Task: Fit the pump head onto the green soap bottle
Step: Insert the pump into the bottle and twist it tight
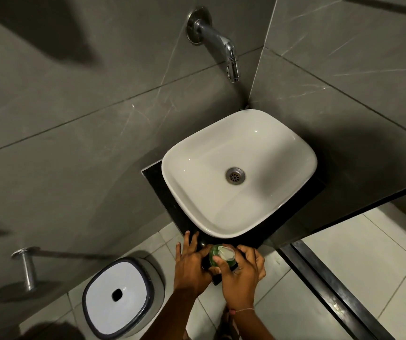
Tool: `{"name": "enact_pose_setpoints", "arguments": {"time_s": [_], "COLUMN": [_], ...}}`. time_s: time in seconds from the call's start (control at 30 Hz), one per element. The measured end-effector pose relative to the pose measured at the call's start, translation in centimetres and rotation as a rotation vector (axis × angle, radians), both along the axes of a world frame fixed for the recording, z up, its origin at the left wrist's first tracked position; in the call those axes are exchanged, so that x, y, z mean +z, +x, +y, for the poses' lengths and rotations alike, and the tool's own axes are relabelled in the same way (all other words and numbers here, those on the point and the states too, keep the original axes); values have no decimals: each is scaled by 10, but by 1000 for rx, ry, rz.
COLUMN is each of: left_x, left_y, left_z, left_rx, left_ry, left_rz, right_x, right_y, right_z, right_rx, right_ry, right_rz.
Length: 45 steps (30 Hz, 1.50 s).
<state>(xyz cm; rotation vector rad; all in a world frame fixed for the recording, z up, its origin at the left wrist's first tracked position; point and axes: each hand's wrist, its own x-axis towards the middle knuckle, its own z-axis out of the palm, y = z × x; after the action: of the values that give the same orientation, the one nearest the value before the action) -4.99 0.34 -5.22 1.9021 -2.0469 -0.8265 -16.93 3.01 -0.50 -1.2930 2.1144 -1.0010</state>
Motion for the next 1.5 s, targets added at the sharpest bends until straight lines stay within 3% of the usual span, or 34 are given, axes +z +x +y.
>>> {"name": "enact_pose_setpoints", "arguments": {"time_s": [0.23,0.37,0.47,0.83,1.0,1.23,1.5], "left_x": [0,-3,-4,1,-1,-3,-2], "left_y": [0,0,1,-1,-1,-1,-1], "left_z": [-1,0,0,0,0,2,0], "left_rx": [-11,1,-1,0,-4,18,-8], "left_ry": [-3,-25,-19,17,8,-10,15], "left_rz": [-23,-7,-5,-39,-46,8,-48], "right_x": [9,10,10,8,9,17,18], "right_y": [-23,-11,-1,-11,-17,-4,-27], "right_z": [-7,0,1,0,-1,-3,-9], "right_rx": [262,51,-78,97,193,-19,308], "right_ry": [-6,94,63,-39,38,51,3], "right_rz": [24,89,-1,-57,-72,-36,-108]}}
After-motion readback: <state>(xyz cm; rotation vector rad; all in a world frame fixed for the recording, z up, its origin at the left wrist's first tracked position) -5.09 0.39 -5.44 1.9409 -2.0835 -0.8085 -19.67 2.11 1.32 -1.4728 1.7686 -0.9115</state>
